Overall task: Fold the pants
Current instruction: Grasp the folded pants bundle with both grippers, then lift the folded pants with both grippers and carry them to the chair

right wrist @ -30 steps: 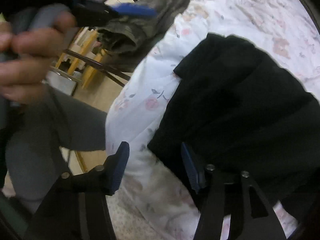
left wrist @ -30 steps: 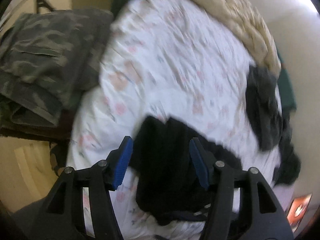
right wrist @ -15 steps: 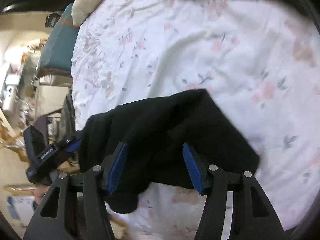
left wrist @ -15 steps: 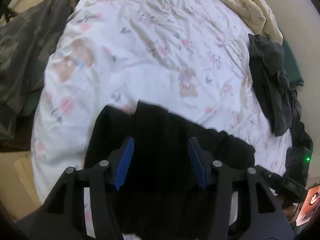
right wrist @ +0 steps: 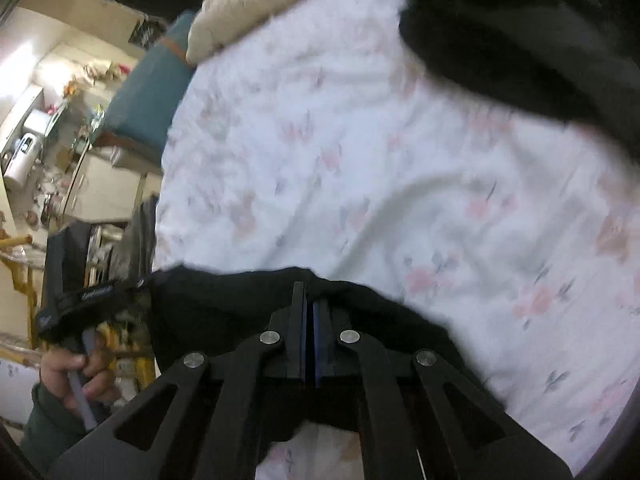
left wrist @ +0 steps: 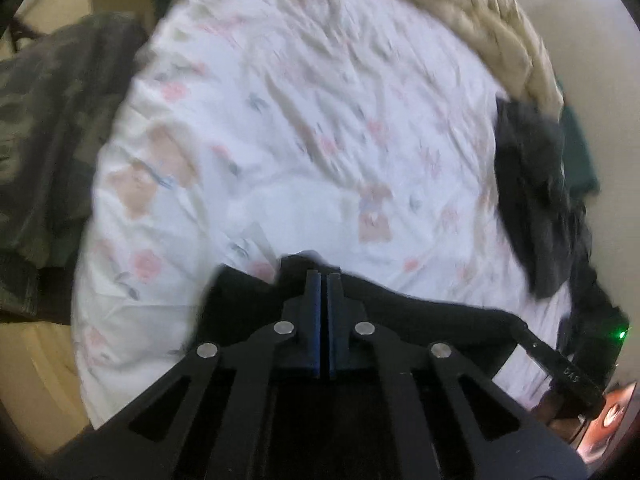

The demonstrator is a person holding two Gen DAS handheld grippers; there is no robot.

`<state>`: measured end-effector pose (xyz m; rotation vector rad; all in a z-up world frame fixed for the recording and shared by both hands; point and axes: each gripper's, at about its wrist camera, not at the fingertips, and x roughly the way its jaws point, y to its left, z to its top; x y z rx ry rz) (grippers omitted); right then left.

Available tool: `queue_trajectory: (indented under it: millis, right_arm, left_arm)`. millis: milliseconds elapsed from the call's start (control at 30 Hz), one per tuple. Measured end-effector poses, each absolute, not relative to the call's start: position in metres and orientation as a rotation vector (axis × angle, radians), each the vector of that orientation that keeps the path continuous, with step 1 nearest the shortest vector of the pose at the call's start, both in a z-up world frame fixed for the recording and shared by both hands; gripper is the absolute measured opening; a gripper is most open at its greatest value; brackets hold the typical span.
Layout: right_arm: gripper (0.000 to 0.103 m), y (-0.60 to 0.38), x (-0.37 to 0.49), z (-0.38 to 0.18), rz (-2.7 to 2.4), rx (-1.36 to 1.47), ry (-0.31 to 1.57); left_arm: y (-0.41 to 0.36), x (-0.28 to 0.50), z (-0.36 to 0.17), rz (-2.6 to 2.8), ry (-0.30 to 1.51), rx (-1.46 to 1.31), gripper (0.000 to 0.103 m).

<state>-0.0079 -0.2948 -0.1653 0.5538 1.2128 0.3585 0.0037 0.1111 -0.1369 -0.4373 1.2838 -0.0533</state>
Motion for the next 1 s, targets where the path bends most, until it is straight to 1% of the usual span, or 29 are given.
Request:
queue_trajectory:
  millis: [67,133,167,200,233,300,333,367,400,433,467,500,567,633,767,900,933,967,1000]
  right_arm:
    - [0.001,-0.3,-0.001,-0.175,0.318,0.535,1.241]
    - [0.002,-0.291,0.006,-0.195,0.291,0.451,1.3]
    - [0.008,-0.288,0.007,-0.205,0.283,0.449,1.329]
    - [0.008,-0.29,0.007,-0.214,0.278,0.485,1.372]
    - [0.011,-0.293,0.004,-0.215,0.278,0.515,1.386]
    - [0.031,-0.3,0.0,-0.205,0.277,0.53,1.357]
    - [0.054,-0.306,-0.003,-0.197,0.271,0.528,1.329]
    - [0.067,-0.312,-0.006,-0.188,0.258,0.529,1.3]
    - [0.068,-0.32,-0.01,-0.177,0.244,0.543,1.262]
    - [0.068,-0.324,-0.01,-0.172,0.243,0.558,1.249]
    - [0.07,-0.331,-0.013,-0.167,0.247,0.587,1.24]
    - [0.073,-0.336,-0.016,-0.166,0.247,0.606,1.239]
    - [0.096,-0.346,-0.02,-0.171,0.233,0.628,1.255]
    - [0.101,-0.346,-0.018,-0.187,0.222,0.612,1.304]
    - [0.101,-0.328,-0.008,-0.227,0.267,0.586,1.438]
    - [0.101,-0.299,-0.01,-0.245,0.425,0.617,1.536]
    - [0.098,-0.294,-0.012,-0.245,0.462,0.626,1.537]
    - [0.091,-0.287,-0.013,-0.243,0.508,0.634,1.535]
    - [0.088,-0.279,-0.014,-0.241,0.552,0.628,1.535]
  left_arm:
    - [0.121,0.007,-0.142,0.045,1.266,-0.382,0.0]
    - [0.127,0.011,-0.168,0.064,1.347,-0.388,0.001]
    - [0.129,0.011,-0.174,0.076,1.362,-0.39,0.001]
    - [0.131,0.007,-0.174,0.088,1.355,-0.415,0.001]
    - [0.132,0.004,-0.17,0.081,1.341,-0.452,0.001]
    - [0.125,-0.001,-0.155,0.027,1.306,-0.486,0.003]
    - [0.119,-0.003,-0.148,-0.003,1.294,-0.48,0.004]
    - [0.112,-0.006,-0.142,-0.035,1.275,-0.466,0.015]
    - [0.103,-0.009,-0.136,-0.067,1.262,-0.452,0.042]
    - [0.094,-0.011,-0.133,-0.09,1.272,-0.443,0.059]
    - [0.087,-0.013,-0.133,-0.104,1.283,-0.441,0.085]
    - [0.082,-0.015,-0.135,-0.117,1.301,-0.429,0.096]
    - [0.074,-0.023,-0.147,-0.115,1.351,-0.367,0.096]
    - [0.074,-0.023,-0.166,-0.093,1.409,-0.312,0.096]
    - [0.092,-0.024,-0.211,-0.012,1.526,-0.31,0.096]
    - [0.087,-0.024,-0.205,-0.04,1.517,-0.302,0.096]
    - [0.088,-0.023,-0.206,-0.058,1.519,-0.33,0.096]
    - [0.086,-0.022,-0.207,-0.078,1.522,-0.354,0.096]
    - [0.083,-0.021,-0.208,-0.102,1.521,-0.367,0.096]
